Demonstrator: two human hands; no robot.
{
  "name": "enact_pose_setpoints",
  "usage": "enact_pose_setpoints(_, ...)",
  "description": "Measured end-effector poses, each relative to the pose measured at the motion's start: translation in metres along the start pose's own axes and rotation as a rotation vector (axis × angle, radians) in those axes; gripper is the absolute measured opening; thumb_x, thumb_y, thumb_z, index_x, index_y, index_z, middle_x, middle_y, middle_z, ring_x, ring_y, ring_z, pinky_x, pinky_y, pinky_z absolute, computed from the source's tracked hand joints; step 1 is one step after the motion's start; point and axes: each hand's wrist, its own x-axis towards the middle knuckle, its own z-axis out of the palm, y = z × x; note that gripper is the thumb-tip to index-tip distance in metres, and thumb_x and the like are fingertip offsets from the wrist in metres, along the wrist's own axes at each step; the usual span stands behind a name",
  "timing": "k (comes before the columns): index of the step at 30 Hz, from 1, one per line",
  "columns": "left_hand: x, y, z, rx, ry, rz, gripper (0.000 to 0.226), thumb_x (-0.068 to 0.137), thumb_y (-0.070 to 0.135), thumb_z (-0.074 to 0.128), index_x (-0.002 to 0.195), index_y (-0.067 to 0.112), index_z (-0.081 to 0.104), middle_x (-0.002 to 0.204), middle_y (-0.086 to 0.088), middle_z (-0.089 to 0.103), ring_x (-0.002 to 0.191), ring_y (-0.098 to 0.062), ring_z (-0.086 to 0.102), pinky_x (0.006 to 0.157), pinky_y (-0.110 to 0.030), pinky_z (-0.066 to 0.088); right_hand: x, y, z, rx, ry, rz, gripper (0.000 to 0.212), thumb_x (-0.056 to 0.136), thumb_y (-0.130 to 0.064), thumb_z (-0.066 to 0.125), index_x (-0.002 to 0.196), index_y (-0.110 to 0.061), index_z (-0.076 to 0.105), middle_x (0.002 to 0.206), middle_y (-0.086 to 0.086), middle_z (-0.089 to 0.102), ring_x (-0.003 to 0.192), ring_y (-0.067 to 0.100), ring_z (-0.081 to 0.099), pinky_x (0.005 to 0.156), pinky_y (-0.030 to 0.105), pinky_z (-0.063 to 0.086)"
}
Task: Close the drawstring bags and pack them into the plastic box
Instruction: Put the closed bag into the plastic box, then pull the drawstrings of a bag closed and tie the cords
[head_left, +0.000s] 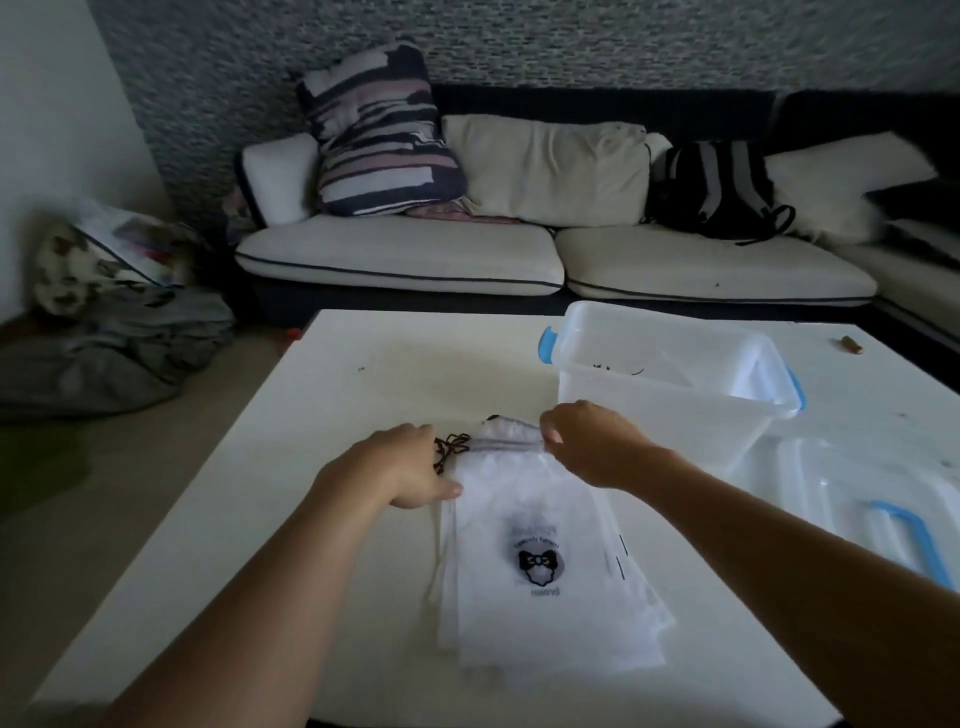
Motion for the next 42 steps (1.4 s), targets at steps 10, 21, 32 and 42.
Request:
enact_pose_setpoints(10,-0.013,-0.002,-0.005,-0.073,0.025,0.076,0.079,0.086,0.059,0.064,0.146,0.015,0.036,0.149,-0.007,0.043,0.132,-0.026,0.046,0.105,-0.041,0.043,-0.007,0.004,0.037,0.08,-0.02,0.074,0.013,0.096,-0.024,0.056,0.088,-0.026,0.066,0.097,-0.001,0.063,0.086,0.02,0.061,0.074,0.031,0.051)
enact_pose_setpoints(21,-0.045,0.039,-0.041,-1.768,-0.029,0.162,0.067,0.074,0.076,0.061,0.102,0.017,0.075,0.106,-0.008,0.076,0.1,-0.026,0.069,0.095,-0.041,0.049,-0.078,-0.027,-0.111,0.711,0.249,-0.127,0.015,0.102,-0.017,0.052,0.09,-0.026,0.053,0.069,-0.026,0.058,0.052,0.004,0.045,0.051,0.018,0.038)
enact_pose_setpoints(32,-0.054,0.058,-0.035,-1.661,0.684,0.109,0.04,0.105,0.032,0.046,0.077,0.017,0.071,0.075,0.0,0.073,0.077,-0.019,0.068,0.076,-0.033,0.053,-0.089,-0.004,-0.081,0.791,0.243,0.088,0.008,0.089,-0.021,0.074,0.088,-0.023,0.066,0.071,-0.001,0.068,0.048,0.006,0.052,0.047,0.018,0.041)
enact_pose_setpoints(42,-0.028,0.034,-0.041,-1.855,0.671,-0.061,0.029,0.107,0.022,0.042,0.09,0.014,0.064,0.066,0.001,0.072,0.077,-0.018,0.067,0.089,-0.035,0.052,-0.08,0.031,-0.079,1.087,0.174,0.276,0.008,0.091,-0.003,0.069,0.087,0.002,0.075,0.072,0.016,0.073,0.057,0.024,0.066,0.057,0.025,0.057)
